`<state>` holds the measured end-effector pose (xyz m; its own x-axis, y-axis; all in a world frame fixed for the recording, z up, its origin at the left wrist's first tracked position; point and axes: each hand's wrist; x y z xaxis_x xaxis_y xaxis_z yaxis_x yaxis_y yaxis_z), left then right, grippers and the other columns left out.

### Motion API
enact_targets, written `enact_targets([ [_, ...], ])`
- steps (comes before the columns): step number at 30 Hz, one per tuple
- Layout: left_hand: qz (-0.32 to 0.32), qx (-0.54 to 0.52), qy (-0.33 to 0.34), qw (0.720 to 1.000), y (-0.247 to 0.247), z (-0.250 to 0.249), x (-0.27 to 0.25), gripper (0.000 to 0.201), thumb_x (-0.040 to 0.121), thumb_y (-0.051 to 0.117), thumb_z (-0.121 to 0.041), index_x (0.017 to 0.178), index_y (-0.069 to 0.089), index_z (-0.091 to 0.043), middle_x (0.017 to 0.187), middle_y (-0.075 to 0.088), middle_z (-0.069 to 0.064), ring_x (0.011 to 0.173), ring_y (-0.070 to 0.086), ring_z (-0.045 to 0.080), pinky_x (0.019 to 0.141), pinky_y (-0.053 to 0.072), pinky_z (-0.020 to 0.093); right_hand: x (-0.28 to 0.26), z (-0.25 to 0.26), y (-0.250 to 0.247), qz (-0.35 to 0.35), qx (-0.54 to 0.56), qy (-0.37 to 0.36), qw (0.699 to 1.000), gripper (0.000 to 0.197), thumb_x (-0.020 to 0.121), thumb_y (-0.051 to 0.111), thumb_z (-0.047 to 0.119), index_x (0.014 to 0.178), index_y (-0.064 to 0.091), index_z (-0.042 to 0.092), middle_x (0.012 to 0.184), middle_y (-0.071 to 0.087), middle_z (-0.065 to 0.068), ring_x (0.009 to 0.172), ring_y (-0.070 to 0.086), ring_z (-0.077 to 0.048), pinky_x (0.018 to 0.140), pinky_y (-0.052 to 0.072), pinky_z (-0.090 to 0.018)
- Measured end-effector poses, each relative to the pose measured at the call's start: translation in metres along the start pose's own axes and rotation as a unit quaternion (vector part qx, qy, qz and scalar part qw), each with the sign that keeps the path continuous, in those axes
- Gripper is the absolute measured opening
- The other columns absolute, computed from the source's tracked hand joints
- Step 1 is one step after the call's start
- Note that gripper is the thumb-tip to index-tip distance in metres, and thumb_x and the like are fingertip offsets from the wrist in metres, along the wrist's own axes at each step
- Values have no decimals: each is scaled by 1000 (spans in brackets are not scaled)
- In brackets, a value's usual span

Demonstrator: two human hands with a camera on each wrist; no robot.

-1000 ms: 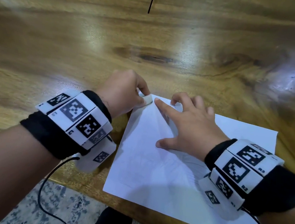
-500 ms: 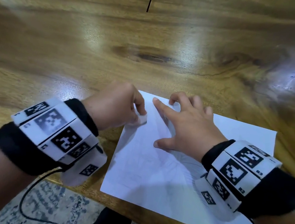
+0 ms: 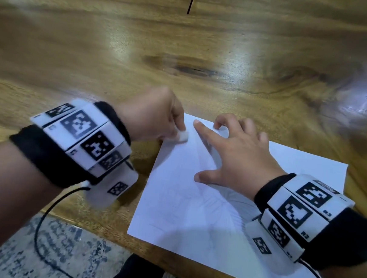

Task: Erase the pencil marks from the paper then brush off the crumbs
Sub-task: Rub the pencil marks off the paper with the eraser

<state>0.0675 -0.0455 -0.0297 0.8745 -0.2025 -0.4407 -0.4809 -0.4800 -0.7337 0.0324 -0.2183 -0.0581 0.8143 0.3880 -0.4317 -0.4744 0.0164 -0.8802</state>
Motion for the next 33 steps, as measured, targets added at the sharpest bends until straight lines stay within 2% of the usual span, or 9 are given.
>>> enact_targets([
  [3, -50, 1, 8, 999, -3, -7, 8, 9, 71, 71, -10, 81, 72, -10, 56, 54, -7, 52, 50, 6, 50, 40, 19, 0, 0, 0, -1, 2, 0, 1000, 96, 63, 61, 69, 139, 5, 50, 130, 16, 9, 109, 15, -16, 90, 21, -36],
  [6, -15, 34, 17, 999, 6, 0, -5, 7, 70, 72, -15, 77, 73, -13, 56, 52, -10, 53, 47, 5, 49, 36, 17, -1, 0, 0, 0, -4, -1, 1000, 96, 64, 60, 70, 139, 5, 50, 130, 15, 9, 108, 14, -16, 90, 21, -36],
  [10, -1, 56, 36, 998, 13, 10, -19, 5, 69, 75, -18, 73, 72, -17, 61, 59, -9, 56, 51, 3, 47, 32, 5, -1, -1, -1, 0, -6, -6, 1000, 96, 64, 59, 70, 139, 3, 50, 130, 14, 9, 108, 14, -16, 91, 22, -35],
  [13, -19, 42, 29, 999, 17, 12, -20, 5, 70, 73, -14, 73, 71, -17, 67, 65, -3, 64, 60, 13, 58, 48, 21, 1, -4, -2, 4, 3, -16, 1000, 97, 64, 61, 68, 140, 4, 50, 130, 14, 10, 107, 13, -14, 95, 22, -34],
  [15, -19, 25, 15, 999, 19, 14, -24, 7, 70, 72, -13, 73, 70, -18, 67, 65, -4, 66, 62, 14, 62, 51, 27, 4, -7, -4, 14, 20, -23, 999, 98, 63, 65, 65, 140, 6, 51, 130, 14, 12, 108, 13, -14, 99, 22, -33],
  [19, -20, -33, -18, 999, 5, 16, -15, 12, 67, 74, -10, 74, 71, -20, 61, 63, -5, 51, 54, 7, 47, 40, 10, 5, -10, -6, 23, 30, -33, 999, 98, 63, 68, 62, 139, 7, 53, 128, 13, 12, 110, 17, -15, 93, 21, -28],
  [24, -55, -33, 0, 998, -10, 4, 13, 17, 67, 73, -5, 76, 69, -18, 62, 63, -2, 59, 58, 16, 66, 55, 31, 5, -8, -6, 18, 31, -29, 999, 99, 62, 69, 62, 139, 9, 52, 128, 15, 10, 103, 18, -14, 96, 23, -31],
  [29, -31, 21, -2, 999, 3, 0, 4, 10, 70, 72, -9, 78, 71, -15, 59, 57, -6, 55, 53, 11, 53, 44, 22, 5, -9, -4, 12, 36, -22, 999, 100, 60, 71, 61, 138, 10, 54, 128, 14, 11, 109, 19, -16, 99, 24, -33],
  [33, 34, 21, 5, 999, 6, 2, -9, 8, 69, 74, -14, 75, 71, -18, 59, 59, -7, 53, 54, 11, 60, 47, 25, 5, -9, -3, 12, 33, -21, 999, 99, 61, 71, 61, 138, 9, 54, 129, 14, 11, 110, 19, -17, 99, 22, -33],
])
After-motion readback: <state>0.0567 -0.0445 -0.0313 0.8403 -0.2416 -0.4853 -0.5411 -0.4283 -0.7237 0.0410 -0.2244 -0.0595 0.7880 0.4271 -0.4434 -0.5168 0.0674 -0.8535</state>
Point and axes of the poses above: each hand's wrist, its own x-axis towards the middle knuckle, its own y-axis out of the palm, z = x × y
